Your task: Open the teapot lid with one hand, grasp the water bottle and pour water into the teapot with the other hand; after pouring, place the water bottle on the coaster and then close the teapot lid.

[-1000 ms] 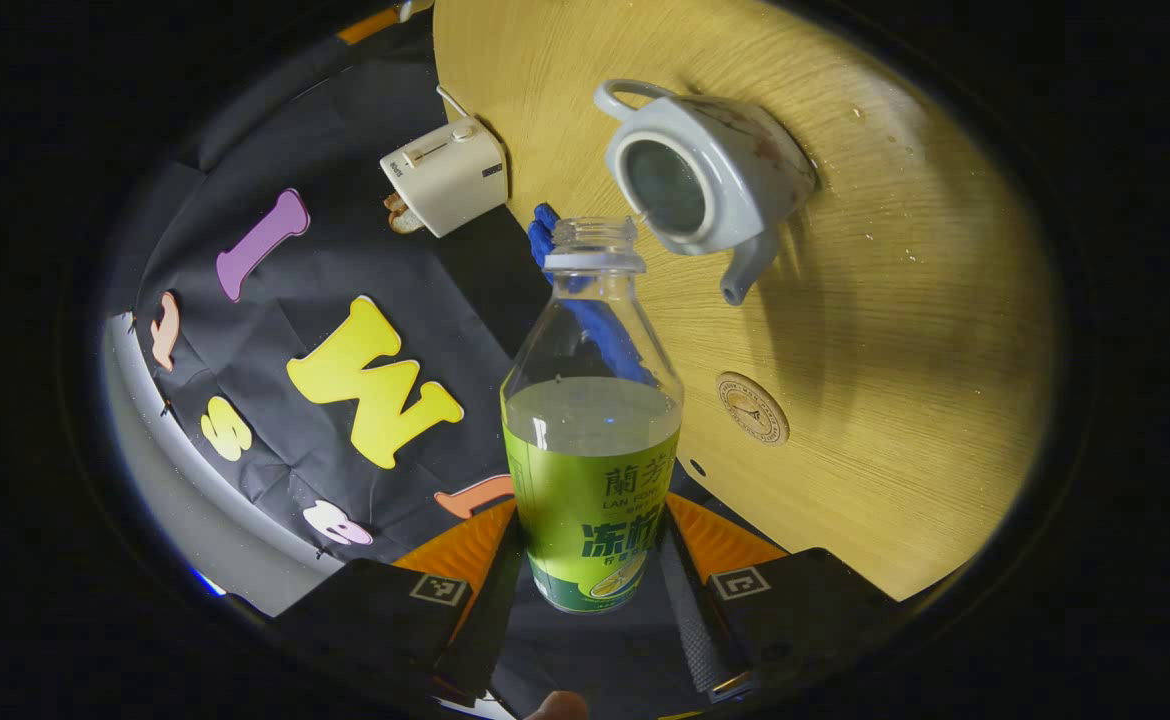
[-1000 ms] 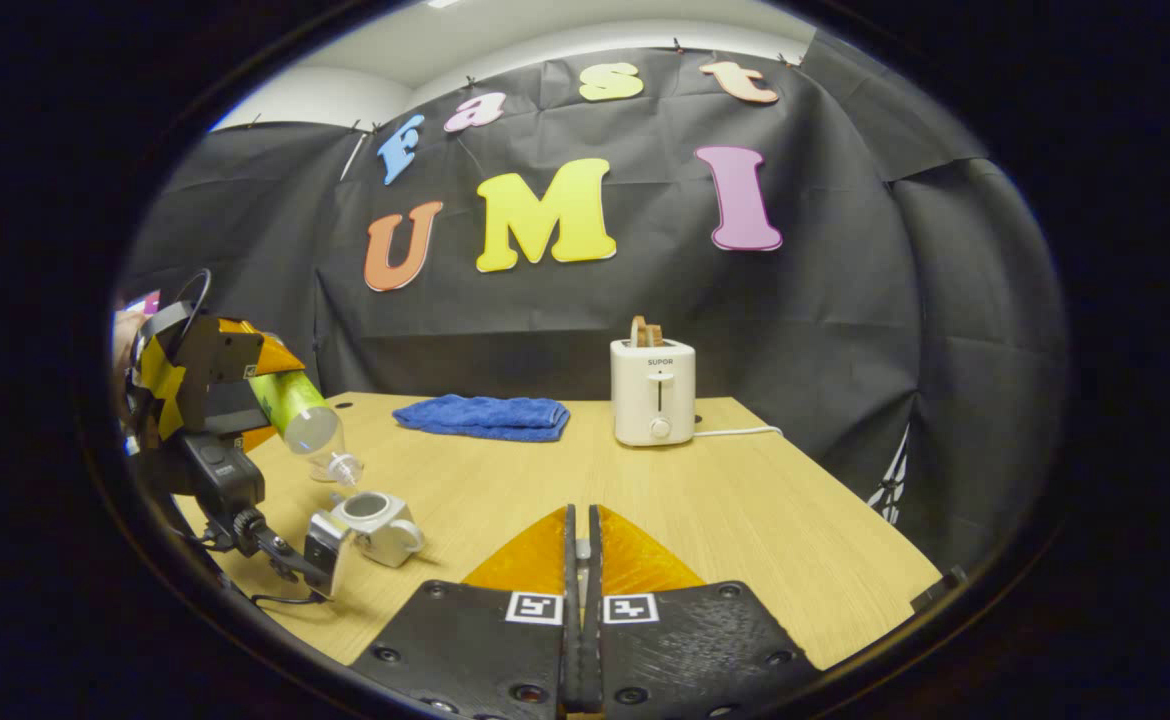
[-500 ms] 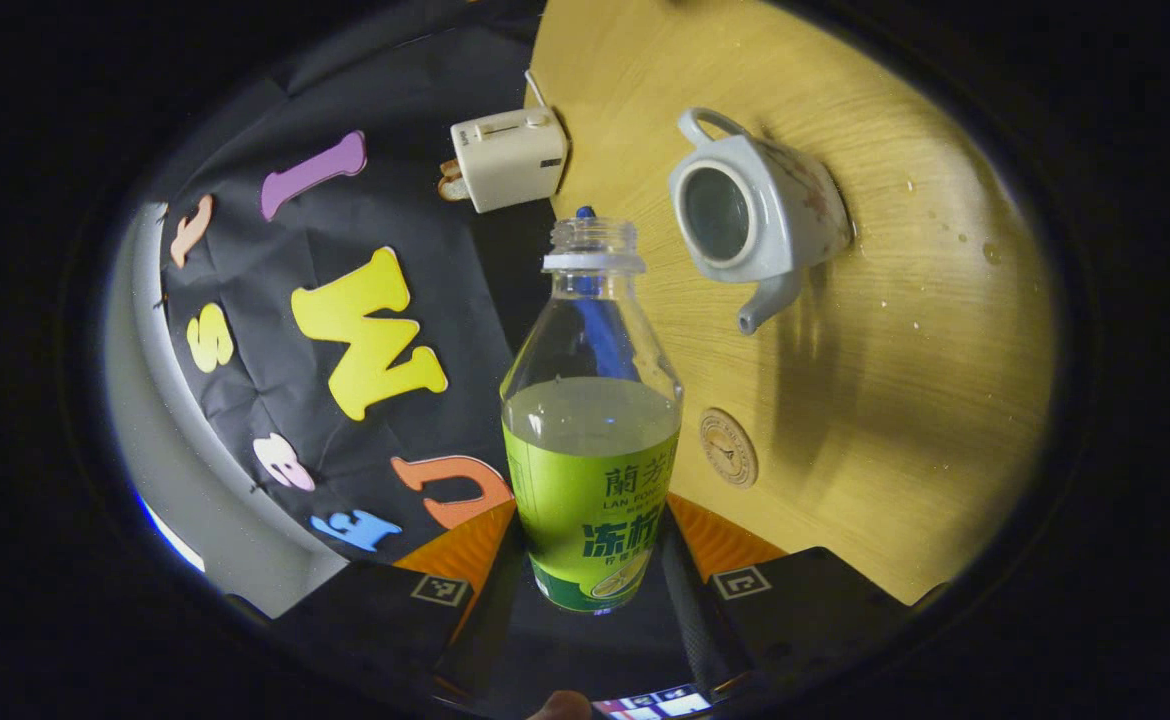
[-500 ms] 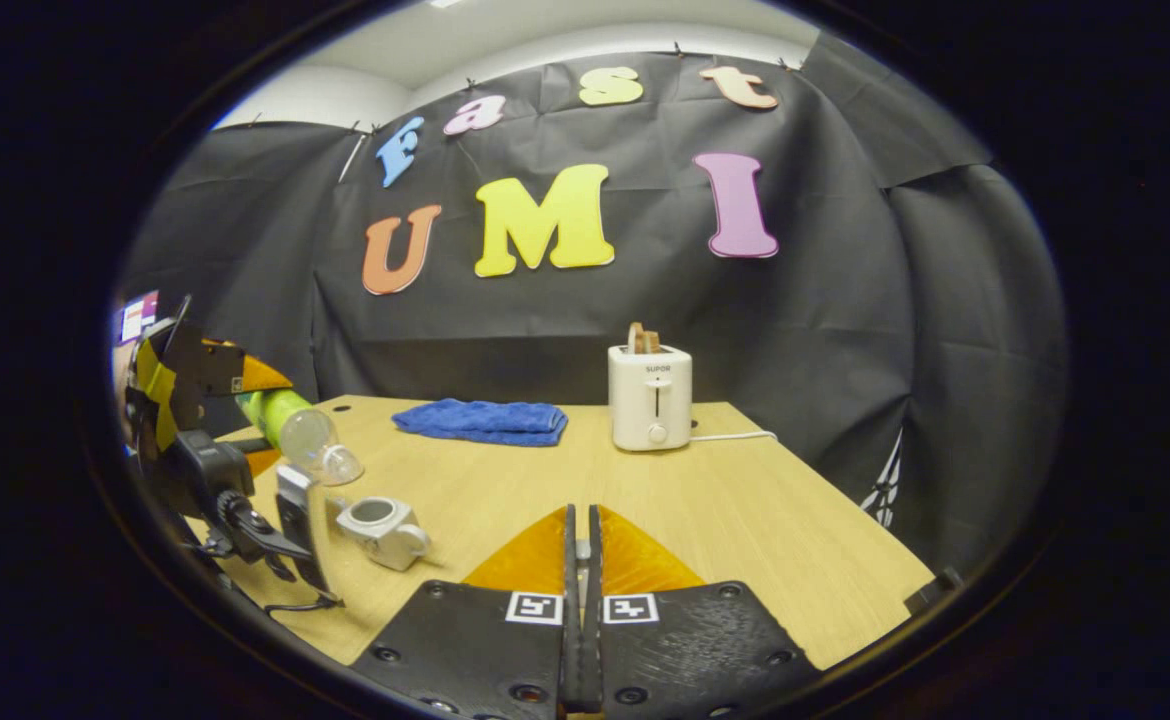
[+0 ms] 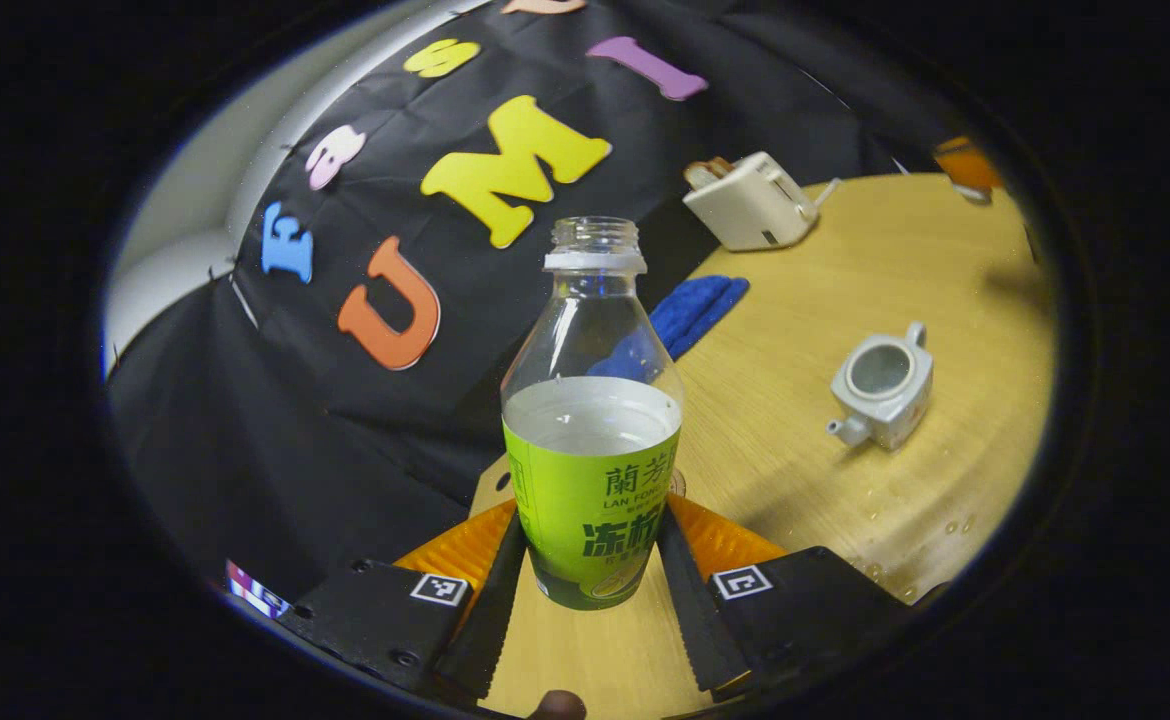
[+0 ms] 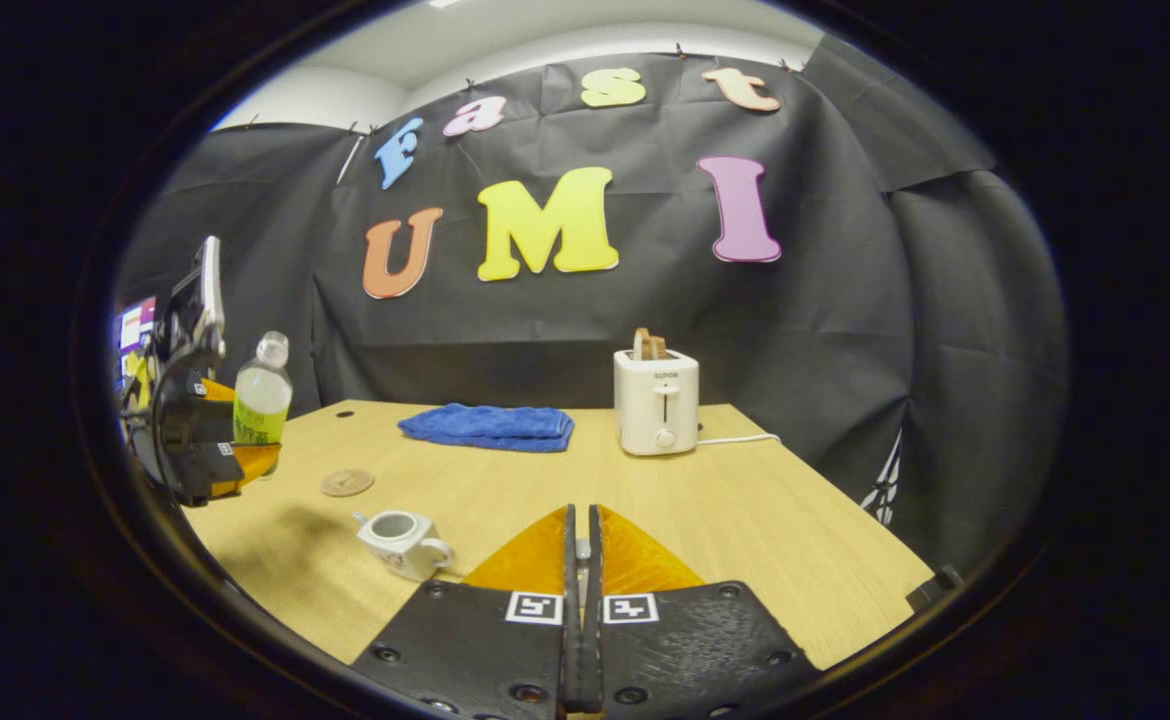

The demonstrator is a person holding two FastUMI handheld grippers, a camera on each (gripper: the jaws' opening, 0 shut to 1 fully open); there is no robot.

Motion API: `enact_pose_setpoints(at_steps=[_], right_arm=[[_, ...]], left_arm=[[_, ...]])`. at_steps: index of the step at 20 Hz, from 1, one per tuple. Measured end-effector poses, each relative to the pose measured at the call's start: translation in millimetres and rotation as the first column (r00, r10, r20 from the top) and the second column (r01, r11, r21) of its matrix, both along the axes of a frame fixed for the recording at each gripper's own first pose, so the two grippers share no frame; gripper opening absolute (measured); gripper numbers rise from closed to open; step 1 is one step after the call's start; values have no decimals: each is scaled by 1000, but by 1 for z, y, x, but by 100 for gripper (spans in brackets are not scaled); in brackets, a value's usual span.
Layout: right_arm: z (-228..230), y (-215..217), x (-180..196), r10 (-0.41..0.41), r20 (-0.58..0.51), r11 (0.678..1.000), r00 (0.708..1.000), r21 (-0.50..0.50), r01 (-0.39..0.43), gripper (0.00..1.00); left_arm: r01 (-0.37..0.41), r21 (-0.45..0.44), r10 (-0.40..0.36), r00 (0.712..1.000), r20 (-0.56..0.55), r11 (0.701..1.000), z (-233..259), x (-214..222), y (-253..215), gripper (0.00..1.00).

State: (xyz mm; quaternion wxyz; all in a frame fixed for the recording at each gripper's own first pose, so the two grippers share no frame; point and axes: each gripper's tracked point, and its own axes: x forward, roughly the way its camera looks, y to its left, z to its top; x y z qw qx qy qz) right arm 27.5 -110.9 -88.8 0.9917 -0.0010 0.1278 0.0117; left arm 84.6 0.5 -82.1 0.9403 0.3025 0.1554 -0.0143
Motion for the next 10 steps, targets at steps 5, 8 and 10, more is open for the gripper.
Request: enact_pose_setpoints(at_steps=[5, 8, 10], right_arm=[[12, 10, -1, -1, 21, 1000, 1000, -22, 1, 0], [14, 13, 1, -6, 23, 1000, 1000, -29, 7, 0], [14, 14, 3, -10, 22, 999, 1000, -35, 11, 0]], left_arm=[[-19, -322, 28, 999, 25, 946, -3, 26, 1, 74], [0, -445, 31, 998, 63, 895, 3, 52, 1, 74], [29, -518, 13, 997, 77, 855, 4, 67, -5, 74]])
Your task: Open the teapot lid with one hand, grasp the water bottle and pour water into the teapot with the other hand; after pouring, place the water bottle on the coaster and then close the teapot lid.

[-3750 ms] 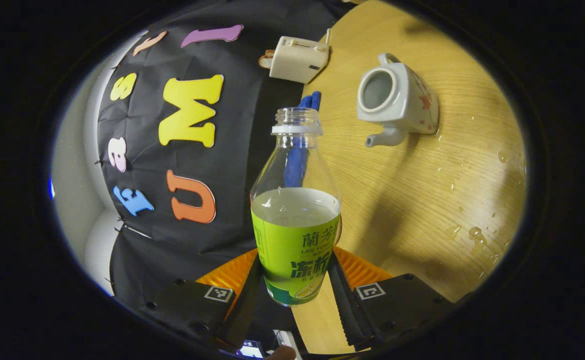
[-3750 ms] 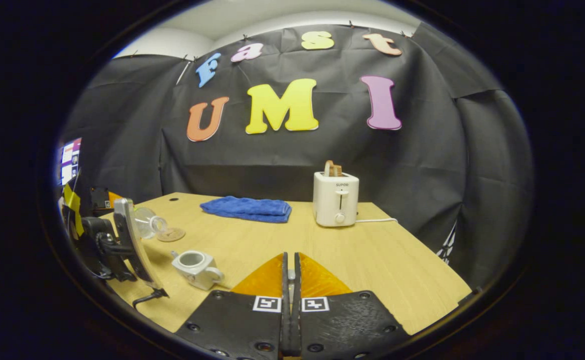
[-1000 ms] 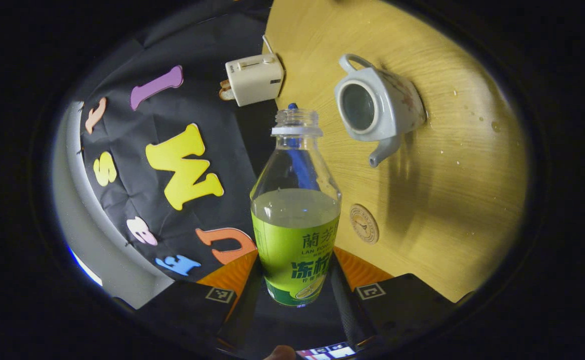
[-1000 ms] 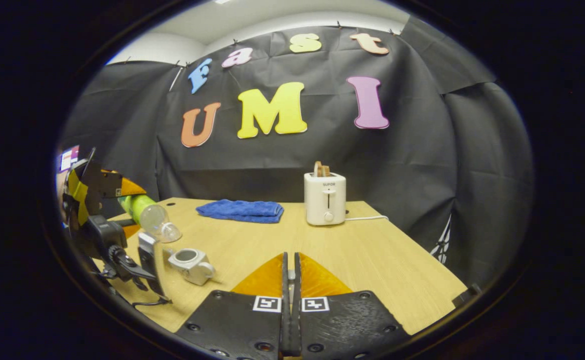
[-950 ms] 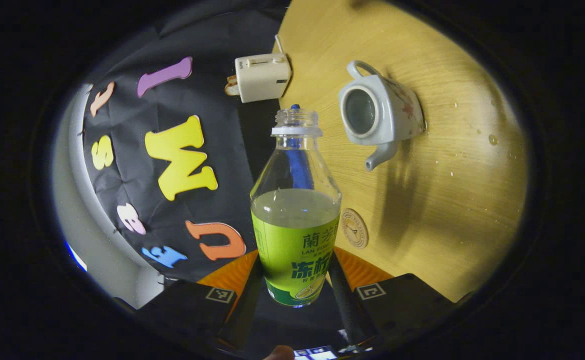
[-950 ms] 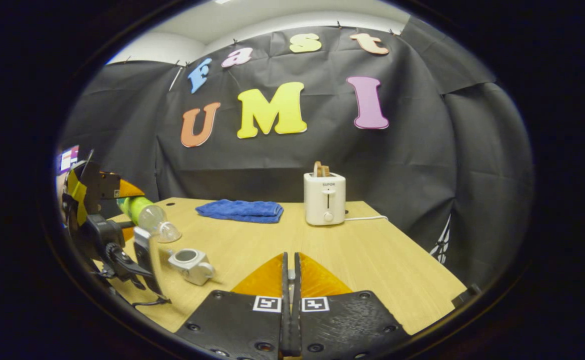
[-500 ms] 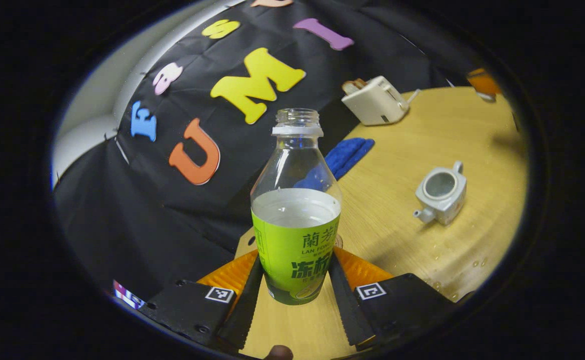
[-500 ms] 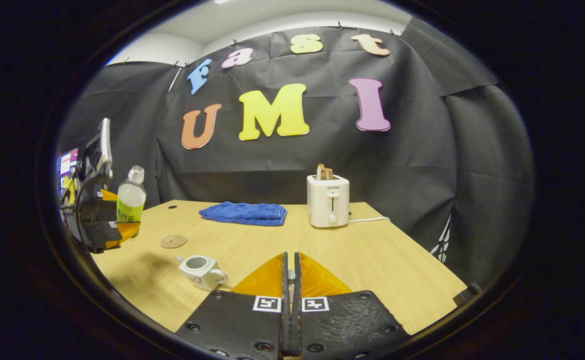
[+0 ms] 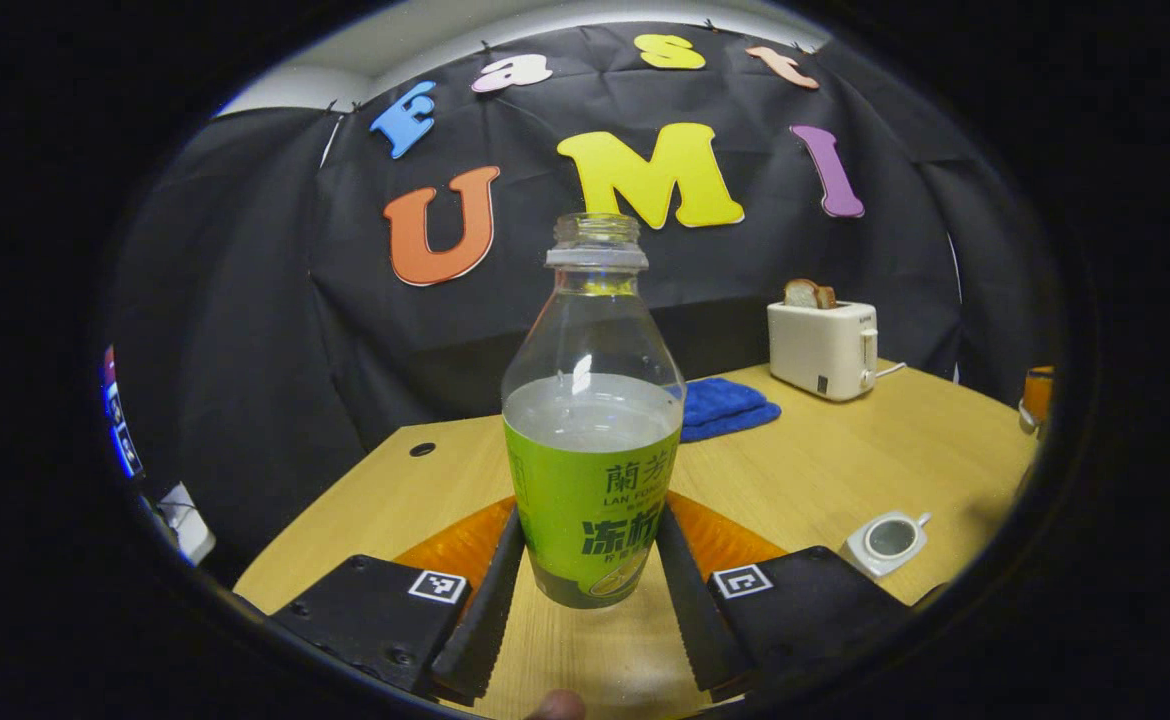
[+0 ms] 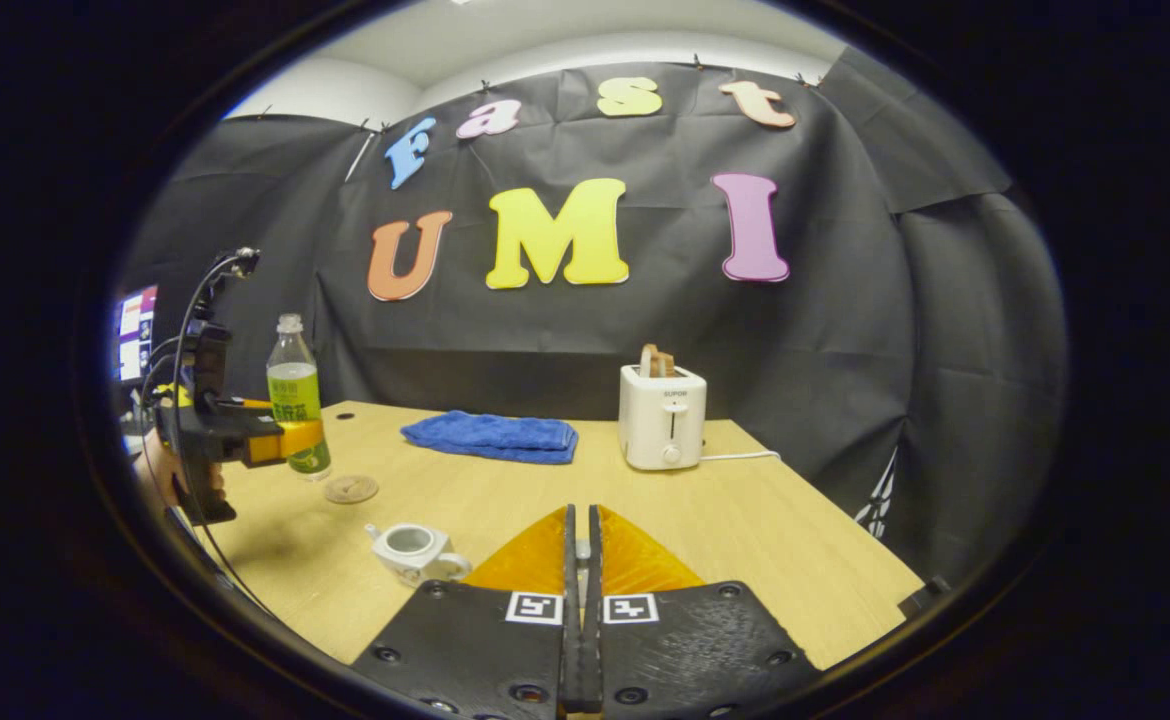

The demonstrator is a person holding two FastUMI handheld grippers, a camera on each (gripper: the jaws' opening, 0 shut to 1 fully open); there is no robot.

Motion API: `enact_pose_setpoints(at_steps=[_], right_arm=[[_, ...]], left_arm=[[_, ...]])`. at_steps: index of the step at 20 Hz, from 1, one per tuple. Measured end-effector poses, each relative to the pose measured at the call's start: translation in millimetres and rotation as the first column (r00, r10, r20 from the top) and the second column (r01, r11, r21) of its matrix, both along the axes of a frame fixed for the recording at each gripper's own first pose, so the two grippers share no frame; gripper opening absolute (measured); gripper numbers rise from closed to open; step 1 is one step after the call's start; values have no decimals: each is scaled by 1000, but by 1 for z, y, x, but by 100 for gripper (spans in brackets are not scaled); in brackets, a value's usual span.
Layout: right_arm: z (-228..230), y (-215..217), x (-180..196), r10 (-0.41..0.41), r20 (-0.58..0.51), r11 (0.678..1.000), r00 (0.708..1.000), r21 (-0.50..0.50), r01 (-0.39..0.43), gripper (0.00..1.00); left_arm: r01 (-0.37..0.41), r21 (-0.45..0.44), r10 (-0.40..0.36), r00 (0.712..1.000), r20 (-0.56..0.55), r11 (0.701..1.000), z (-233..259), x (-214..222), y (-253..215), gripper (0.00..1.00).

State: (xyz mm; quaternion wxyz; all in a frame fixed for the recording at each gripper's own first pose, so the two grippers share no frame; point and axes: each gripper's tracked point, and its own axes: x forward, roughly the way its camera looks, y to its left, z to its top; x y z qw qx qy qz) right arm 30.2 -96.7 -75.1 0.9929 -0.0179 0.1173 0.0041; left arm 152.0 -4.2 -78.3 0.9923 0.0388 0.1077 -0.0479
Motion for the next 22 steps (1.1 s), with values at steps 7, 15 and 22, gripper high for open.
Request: enact_pose_setpoints(at_steps=[7, 15, 22], right_arm=[[-9, -3, 9, -26, -31, 1000, 999, -9, 26, 0], [-16, 9, 16, -20, -51, 1000, 998, -25, 19, 0], [-24, 27, 15, 13, -65, 1000, 998, -21, -14, 0]], left_arm=[[-21, -117, 20, 1000, -9, 993, -14, 43, 15, 75], [-57, -119, 48, 995, -82, 991, -56, 64, 33, 77], [-49, -122, 38, 995, -87, 991, -60, 64, 34, 81]])
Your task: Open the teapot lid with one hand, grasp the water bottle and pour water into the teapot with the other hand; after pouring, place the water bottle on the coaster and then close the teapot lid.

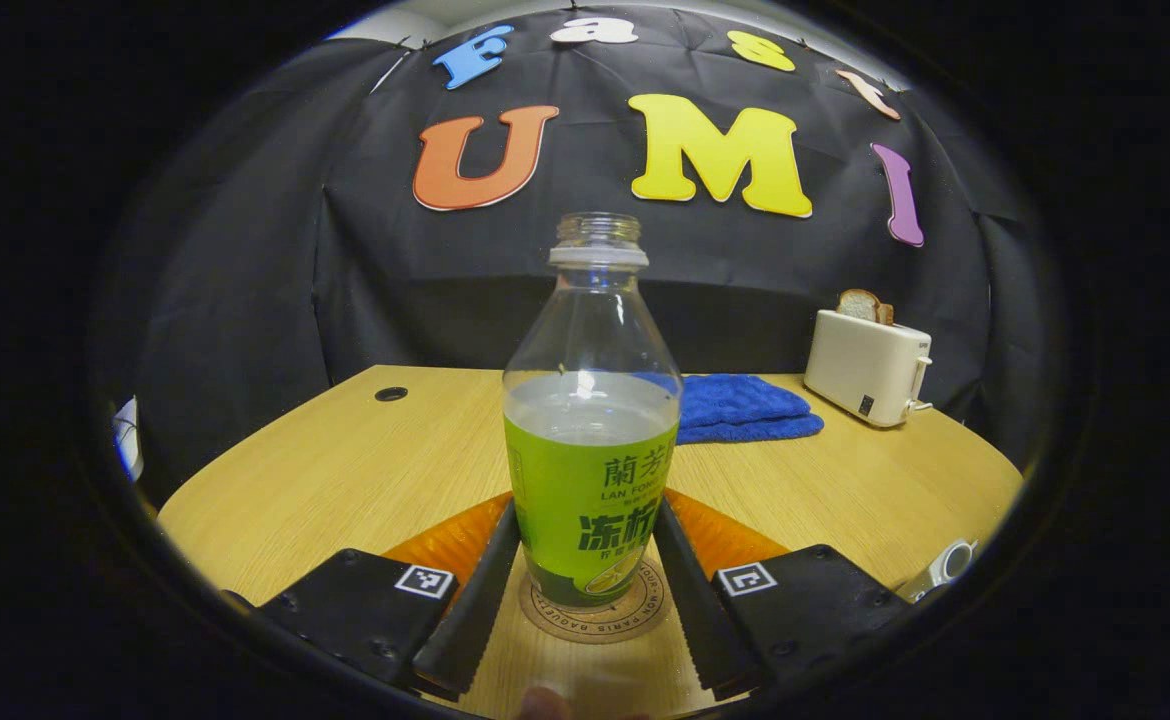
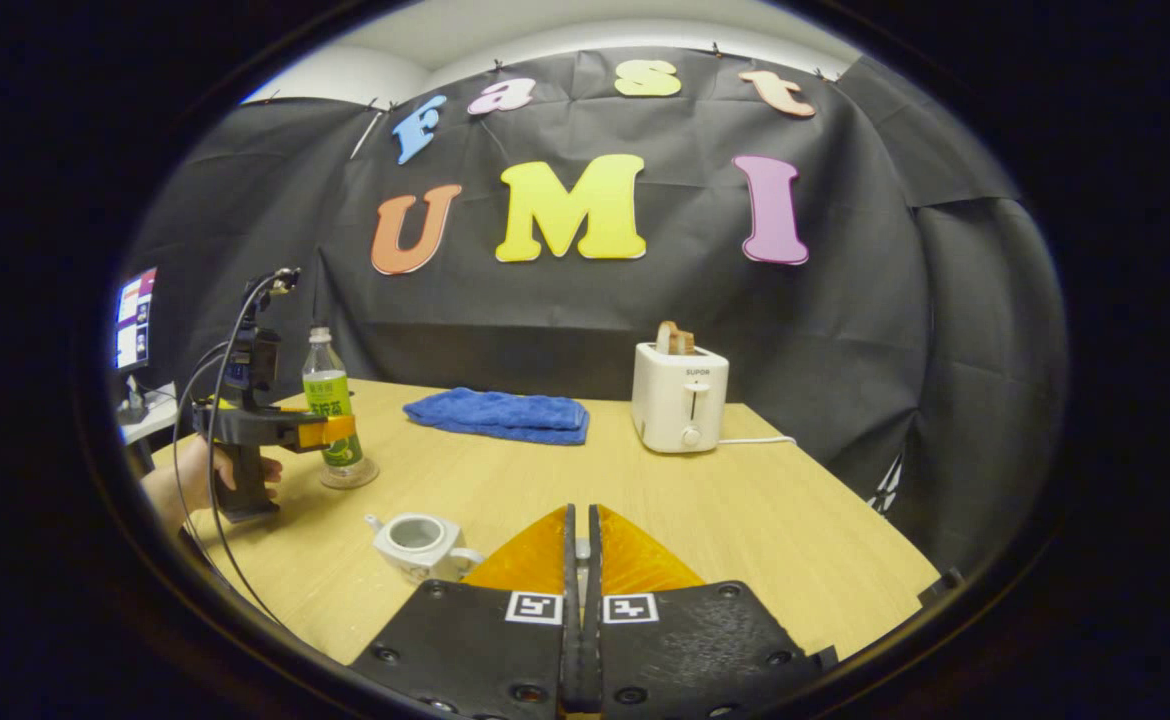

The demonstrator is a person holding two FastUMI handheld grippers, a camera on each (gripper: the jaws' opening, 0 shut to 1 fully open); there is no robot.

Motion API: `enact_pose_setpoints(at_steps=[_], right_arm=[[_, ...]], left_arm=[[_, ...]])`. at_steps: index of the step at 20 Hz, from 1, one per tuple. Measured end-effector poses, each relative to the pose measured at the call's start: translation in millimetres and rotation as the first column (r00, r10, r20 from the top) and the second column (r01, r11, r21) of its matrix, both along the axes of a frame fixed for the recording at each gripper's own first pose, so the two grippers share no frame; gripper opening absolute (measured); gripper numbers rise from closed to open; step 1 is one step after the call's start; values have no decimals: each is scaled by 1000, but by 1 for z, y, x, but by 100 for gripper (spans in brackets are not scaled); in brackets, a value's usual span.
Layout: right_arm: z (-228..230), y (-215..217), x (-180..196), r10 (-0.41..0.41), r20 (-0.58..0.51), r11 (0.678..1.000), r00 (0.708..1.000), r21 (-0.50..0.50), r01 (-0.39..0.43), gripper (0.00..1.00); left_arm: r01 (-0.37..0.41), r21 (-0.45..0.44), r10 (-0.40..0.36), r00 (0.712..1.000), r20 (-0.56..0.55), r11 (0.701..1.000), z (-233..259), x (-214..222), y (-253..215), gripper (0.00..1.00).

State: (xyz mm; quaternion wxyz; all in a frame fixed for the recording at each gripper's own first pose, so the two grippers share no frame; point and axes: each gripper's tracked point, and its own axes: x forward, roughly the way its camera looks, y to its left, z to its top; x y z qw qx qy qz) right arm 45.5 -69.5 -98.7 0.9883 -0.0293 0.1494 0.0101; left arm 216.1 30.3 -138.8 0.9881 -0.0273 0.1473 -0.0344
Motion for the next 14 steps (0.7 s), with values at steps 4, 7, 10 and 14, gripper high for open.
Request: enact_pose_setpoints(at_steps=[4, 7, 10, 14], right_arm=[[6, 11, 3, 24, 23, 1000, 999, -17, -23, 0], [8, 31, 9, 65, 39, 998, 997, 1, -65, 0], [5, 59, 19, 124, 45, 992, 991, 13, -124, 0], [-1, 95, 30, 196, 50, 980, 979, 22, -197, 0]], left_arm=[[-37, 33, 37, 999, -12, 999, 2, -7, 12, 99], [-41, 17, 41, 999, -16, 999, 11, -27, 15, 99], [-42, 33, 42, 999, 13, 999, 26, -56, 23, 99], [-71, 38, 69, 995, 72, 997, 51, -103, 37, 99]])
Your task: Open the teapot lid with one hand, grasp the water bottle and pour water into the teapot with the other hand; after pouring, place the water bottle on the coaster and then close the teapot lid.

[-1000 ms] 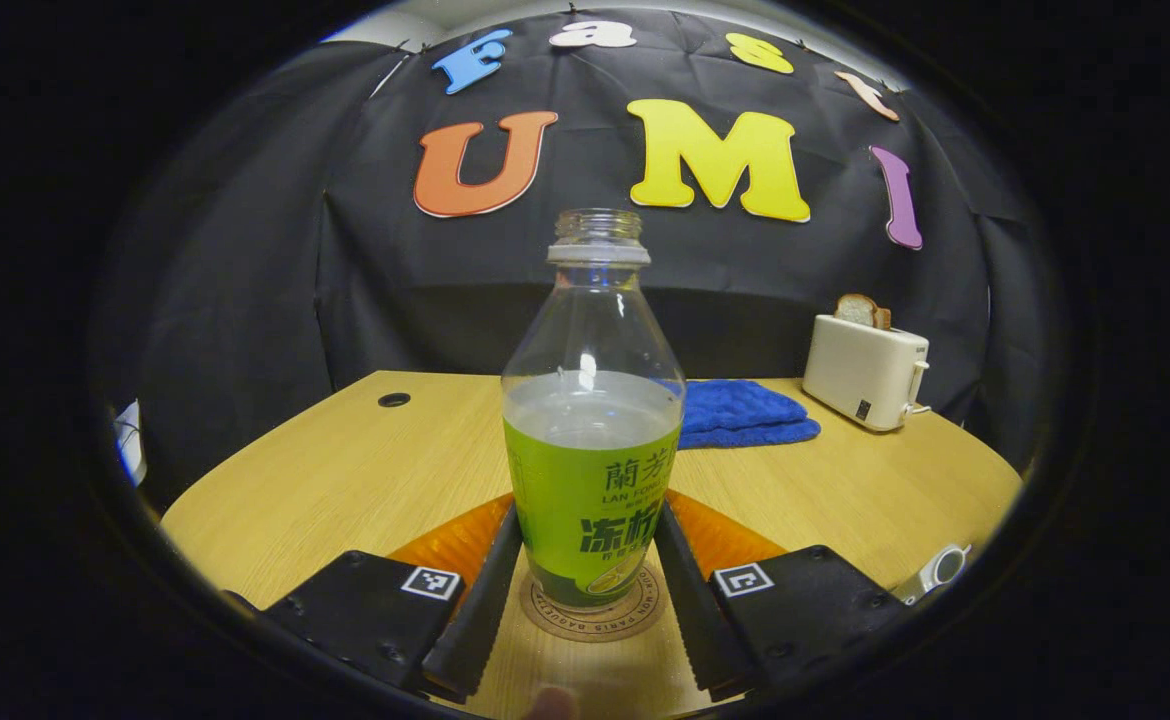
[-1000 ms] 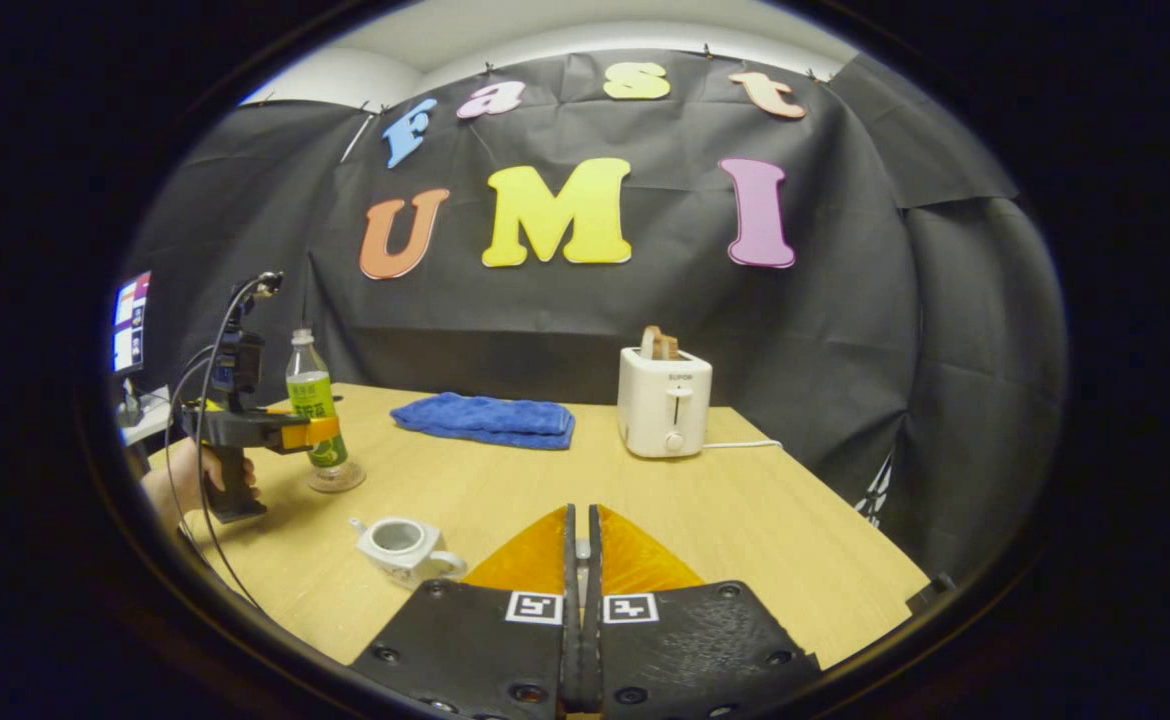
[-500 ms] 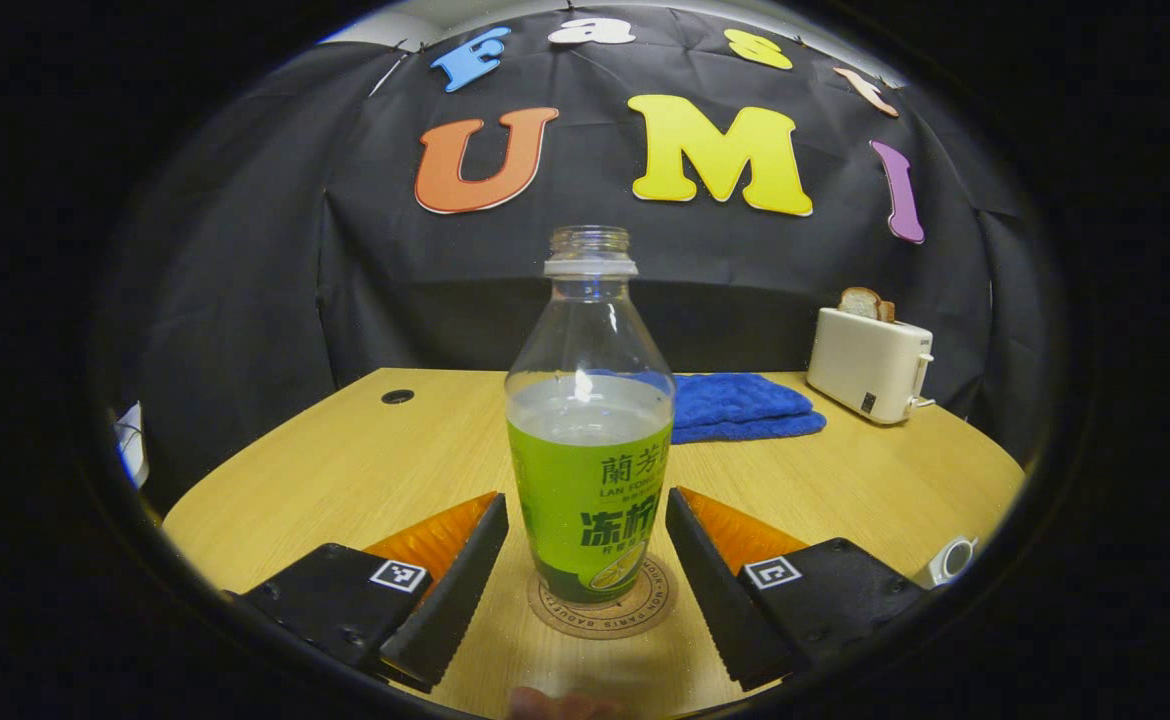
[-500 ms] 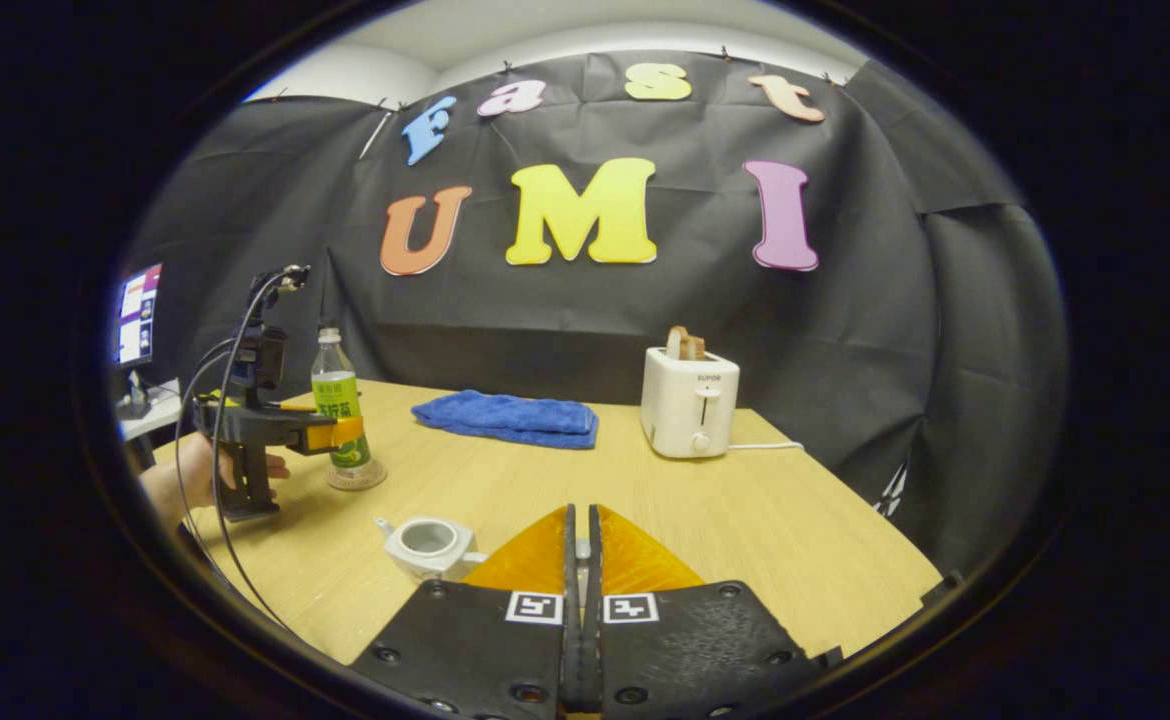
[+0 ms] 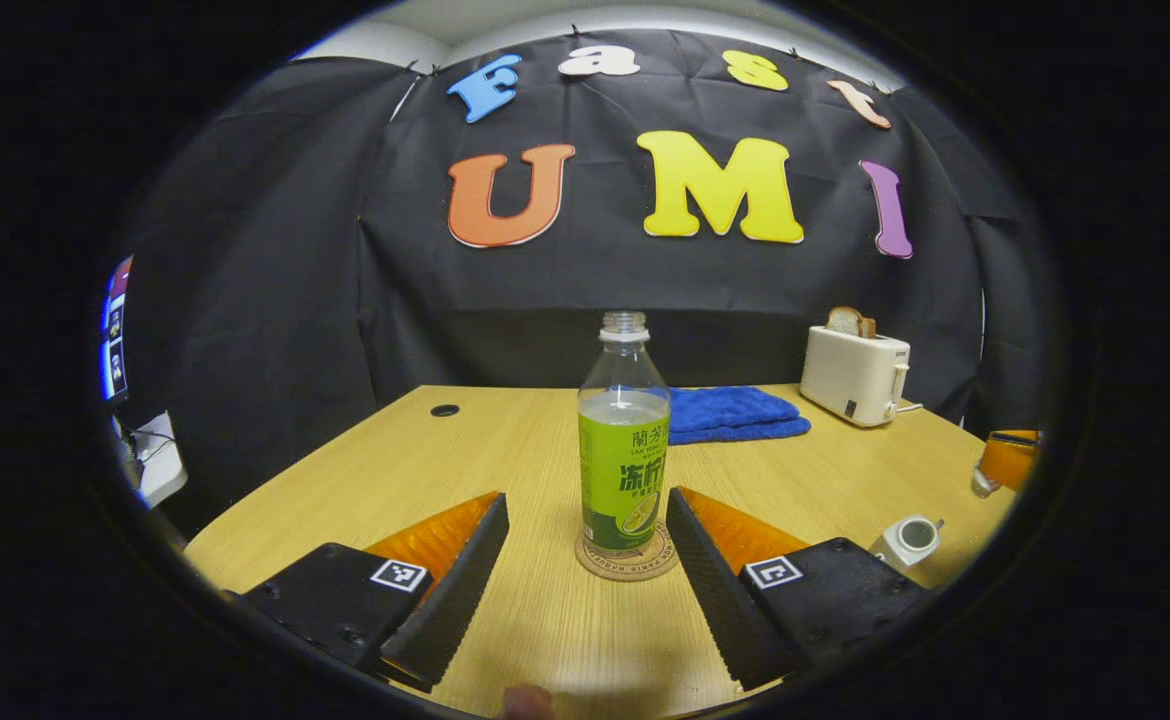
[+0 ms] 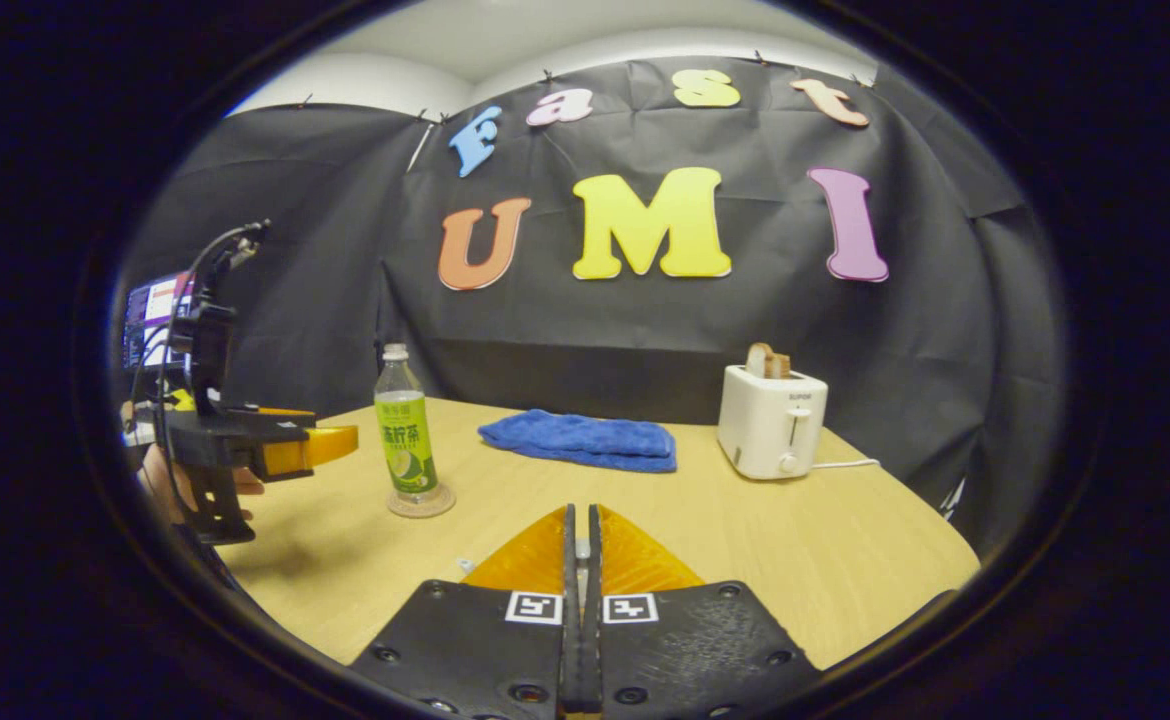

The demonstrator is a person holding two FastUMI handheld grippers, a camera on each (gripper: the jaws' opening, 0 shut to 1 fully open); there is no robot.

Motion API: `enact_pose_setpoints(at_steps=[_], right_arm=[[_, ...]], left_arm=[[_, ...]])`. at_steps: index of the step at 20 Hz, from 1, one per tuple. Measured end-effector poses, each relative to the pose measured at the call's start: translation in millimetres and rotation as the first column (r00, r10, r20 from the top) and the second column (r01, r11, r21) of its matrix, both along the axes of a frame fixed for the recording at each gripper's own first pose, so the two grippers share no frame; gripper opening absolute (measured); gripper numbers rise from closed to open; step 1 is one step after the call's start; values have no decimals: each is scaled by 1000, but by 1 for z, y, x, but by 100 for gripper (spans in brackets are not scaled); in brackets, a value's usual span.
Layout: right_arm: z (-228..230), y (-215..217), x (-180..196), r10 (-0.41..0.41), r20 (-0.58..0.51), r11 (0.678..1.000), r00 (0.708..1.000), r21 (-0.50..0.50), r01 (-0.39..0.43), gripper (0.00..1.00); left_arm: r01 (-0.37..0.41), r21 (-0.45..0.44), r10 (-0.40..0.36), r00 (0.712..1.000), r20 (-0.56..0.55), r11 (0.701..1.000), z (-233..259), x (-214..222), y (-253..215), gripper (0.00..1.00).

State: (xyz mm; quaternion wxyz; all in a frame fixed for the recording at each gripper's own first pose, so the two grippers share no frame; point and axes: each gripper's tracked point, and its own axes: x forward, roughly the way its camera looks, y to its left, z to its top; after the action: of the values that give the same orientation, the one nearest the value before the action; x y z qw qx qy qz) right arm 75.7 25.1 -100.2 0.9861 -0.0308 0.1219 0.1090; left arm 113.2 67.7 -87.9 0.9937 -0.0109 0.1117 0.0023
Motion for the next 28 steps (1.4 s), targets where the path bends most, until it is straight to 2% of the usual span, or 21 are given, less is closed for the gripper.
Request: enact_pose_setpoints(at_steps=[4, 8, 16, 28], right_arm=[[-12, 22, 9, 54, -16, 998, 998, 18, -54, 0], [-26, 31, 19, 69, -36, 997, 997, 22, -68, 0], [-43, 35, 23, 66, -49, 998, 997, 22, -65, 0], [-56, 31, 17, 41, -20, 999, 999, 10, -40, 0]], left_arm=[[-46, 16, 46, 998, 38, 999, 7, -44, 18, 99], [-81, 11, 80, 995, 55, 997, 9, -70, 32, 99], [-102, 20, 101, 994, 47, 995, 5, -76, 44, 99], [-76, 20, 75, 995, 60, 997, 10, -76, 33, 99]])
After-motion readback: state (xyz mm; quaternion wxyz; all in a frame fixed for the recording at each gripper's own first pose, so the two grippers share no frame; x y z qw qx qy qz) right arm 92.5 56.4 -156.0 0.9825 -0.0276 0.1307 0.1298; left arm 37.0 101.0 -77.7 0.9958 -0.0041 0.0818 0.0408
